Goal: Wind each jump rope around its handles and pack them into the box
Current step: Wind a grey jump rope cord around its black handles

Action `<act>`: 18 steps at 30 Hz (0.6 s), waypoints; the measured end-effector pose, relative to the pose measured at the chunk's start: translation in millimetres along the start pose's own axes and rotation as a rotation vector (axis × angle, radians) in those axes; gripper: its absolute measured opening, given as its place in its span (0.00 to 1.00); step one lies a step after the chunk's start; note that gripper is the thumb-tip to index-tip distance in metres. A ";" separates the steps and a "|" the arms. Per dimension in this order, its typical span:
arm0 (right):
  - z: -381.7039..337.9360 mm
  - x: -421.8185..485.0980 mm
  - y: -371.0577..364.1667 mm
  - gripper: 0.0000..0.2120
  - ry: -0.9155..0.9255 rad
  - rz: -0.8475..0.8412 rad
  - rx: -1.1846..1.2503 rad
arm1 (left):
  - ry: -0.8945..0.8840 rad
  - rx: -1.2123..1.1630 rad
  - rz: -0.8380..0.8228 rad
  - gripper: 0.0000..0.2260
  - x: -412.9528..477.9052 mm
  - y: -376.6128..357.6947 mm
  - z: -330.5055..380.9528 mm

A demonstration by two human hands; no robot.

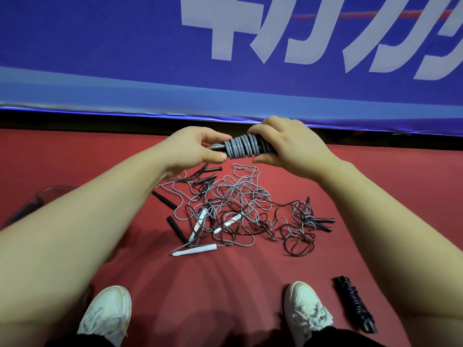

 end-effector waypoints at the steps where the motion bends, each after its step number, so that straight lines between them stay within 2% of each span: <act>1: 1.0 0.2 -0.6 0.27 0.003 -0.009 -0.011 | -0.015 0.096 -0.026 0.23 -0.4 1.1 2.1; 3: 2.3 1.4 1.2 0.27 0.001 -0.008 -0.034 | -0.049 0.215 -0.048 0.23 -3.0 1.1 7.1; 5: 1.4 2.5 4.1 0.28 0.018 -0.005 -0.034 | -0.078 0.256 -0.015 0.19 -5.0 0.0 10.7; 9: -2.4 8.1 8.8 0.28 0.078 -0.030 -0.047 | -0.025 0.104 -0.081 0.11 -8.9 -2.6 7.2; 18: -13.8 22.0 19.1 0.26 0.154 -0.075 -0.025 | 0.133 -0.163 -0.207 0.06 -13.6 -0.8 4.6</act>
Point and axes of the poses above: each hand's wrist, its own x-axis towards the middle knuckle, its own y-axis out of the back of the hand, z = x × y, the point moved 3 cm from there along x, towards the middle knuckle, and after that the axes turned 1 degree about -y, right-handed, at the moved point
